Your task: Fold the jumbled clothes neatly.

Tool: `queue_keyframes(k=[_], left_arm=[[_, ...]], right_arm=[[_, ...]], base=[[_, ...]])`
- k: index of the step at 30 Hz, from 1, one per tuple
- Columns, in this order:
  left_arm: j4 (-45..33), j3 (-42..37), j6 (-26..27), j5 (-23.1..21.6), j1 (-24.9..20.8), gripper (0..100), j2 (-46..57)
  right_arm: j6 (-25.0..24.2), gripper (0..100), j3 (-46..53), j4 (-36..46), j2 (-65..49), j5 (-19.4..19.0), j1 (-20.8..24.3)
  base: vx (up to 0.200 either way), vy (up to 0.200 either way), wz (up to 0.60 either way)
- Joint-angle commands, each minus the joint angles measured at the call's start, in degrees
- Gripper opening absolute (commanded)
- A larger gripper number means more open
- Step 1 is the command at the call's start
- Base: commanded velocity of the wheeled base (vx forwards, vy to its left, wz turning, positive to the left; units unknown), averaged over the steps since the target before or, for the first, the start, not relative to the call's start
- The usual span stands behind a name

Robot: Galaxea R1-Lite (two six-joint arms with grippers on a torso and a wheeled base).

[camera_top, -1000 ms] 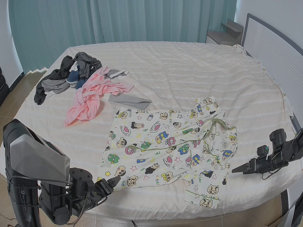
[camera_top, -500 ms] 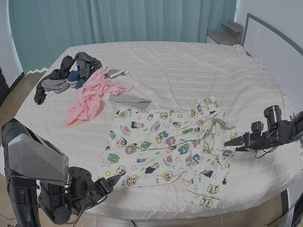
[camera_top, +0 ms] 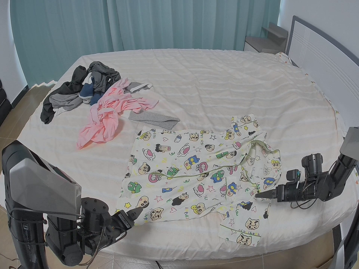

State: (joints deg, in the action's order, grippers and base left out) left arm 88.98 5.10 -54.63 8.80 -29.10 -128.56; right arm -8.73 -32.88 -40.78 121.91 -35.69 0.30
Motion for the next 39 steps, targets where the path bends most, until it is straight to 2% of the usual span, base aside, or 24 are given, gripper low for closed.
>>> queue_keyframes(k=[1,12,17,39], left_arm=[[0.8,0.0,0.0,0.1,-0.1,100,0.1],[0.8,0.0,0.0,0.3,-0.1,100,0.0],[0.8,0.0,0.1,0.3,-0.1,100,0.0],[0.8,0.2,0.3,0.5,-0.2,100,-0.7]], right_arm=[[1.3,100,3.0,-0.4,3.6,0.5,-0.6],[2.7,100,5.2,-0.5,3.8,2.6,-2.2],[3.5,100,5.0,-0.9,6.8,5.8,0.7],[3.9,100,6.9,-1.1,6.2,5.7,7.8]], base=[[0.0,0.0,0.0],[0.0,0.0,0.0],[0.0,0.0,0.0],[0.0,0.0,0.0]])
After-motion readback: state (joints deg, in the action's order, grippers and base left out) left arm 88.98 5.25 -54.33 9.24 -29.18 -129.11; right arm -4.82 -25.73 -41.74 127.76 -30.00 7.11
